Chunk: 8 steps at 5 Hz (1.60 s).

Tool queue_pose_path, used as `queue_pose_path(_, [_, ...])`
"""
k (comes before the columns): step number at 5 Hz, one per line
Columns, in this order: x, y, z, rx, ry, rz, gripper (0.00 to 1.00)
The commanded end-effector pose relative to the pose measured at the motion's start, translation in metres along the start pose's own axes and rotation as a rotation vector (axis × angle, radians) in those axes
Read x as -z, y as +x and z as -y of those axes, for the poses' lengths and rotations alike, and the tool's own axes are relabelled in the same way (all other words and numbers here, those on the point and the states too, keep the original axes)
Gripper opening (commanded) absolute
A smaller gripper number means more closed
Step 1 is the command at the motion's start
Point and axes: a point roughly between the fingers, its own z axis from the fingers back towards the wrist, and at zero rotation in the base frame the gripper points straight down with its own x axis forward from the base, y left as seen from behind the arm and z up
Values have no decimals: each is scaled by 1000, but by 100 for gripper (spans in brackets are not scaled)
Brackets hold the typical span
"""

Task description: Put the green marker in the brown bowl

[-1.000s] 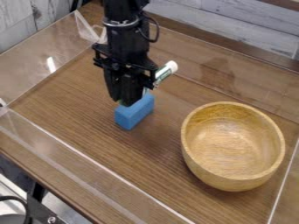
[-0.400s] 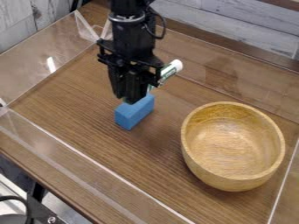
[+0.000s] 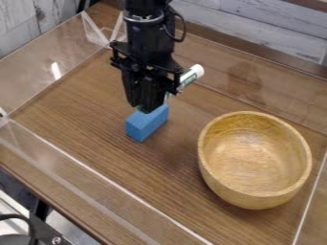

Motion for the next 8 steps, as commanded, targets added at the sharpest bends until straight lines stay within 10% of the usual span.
queue_pose_path(1, [-26, 8, 3, 20, 30, 93, 0])
queue_pose_path(8, [-41, 5, 27, 34, 39, 87, 0])
